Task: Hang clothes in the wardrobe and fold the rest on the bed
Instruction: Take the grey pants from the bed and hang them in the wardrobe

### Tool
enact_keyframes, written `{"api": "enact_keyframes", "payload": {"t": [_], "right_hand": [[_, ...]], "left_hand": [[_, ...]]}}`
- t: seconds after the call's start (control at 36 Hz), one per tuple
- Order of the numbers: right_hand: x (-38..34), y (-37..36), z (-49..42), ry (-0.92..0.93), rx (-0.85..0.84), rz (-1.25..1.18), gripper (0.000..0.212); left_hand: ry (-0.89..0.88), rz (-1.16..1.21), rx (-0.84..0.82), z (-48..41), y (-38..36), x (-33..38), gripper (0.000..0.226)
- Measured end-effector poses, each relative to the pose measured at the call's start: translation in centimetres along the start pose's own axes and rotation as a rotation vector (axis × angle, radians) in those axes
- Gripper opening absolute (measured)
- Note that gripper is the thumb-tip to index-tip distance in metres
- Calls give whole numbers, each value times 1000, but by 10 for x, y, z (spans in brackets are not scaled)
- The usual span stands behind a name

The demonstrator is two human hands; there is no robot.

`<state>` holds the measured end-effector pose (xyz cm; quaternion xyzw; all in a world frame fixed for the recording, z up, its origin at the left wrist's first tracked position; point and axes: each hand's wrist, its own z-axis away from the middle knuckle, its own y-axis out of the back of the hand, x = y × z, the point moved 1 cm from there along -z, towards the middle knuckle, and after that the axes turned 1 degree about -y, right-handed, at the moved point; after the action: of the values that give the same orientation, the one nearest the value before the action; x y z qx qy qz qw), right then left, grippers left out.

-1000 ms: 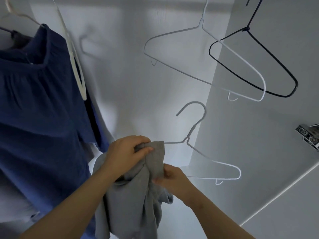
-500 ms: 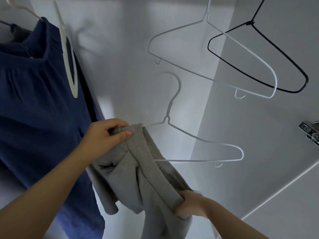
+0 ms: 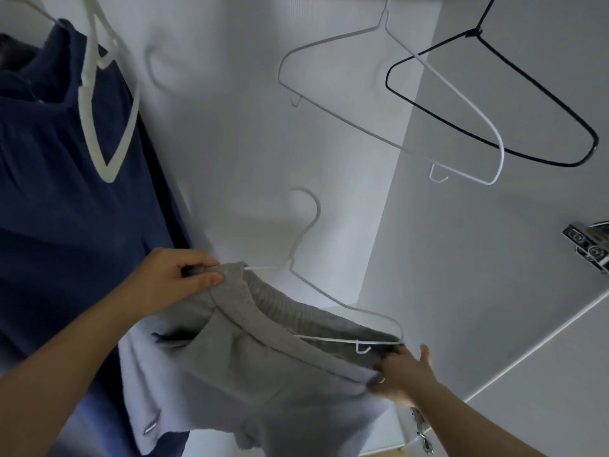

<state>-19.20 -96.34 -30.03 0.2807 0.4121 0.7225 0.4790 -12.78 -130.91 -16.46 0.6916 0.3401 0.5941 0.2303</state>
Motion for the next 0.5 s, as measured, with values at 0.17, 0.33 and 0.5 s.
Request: {"api": "enact_keyframes", "payload": {"t": [0.17, 0.33, 0.5], "right_hand": [[12, 2, -6, -59, 120, 10, 30], [14, 4, -21, 20, 349, -180, 20], [-8, 36, -16, 301, 824, -445, 13]], "left_hand": [[-14, -205, -99, 4, -4, -16, 12], [-30, -323, -152, 6, -20, -27, 52], [12, -347, -148, 2, -38, -20, 46]]}}
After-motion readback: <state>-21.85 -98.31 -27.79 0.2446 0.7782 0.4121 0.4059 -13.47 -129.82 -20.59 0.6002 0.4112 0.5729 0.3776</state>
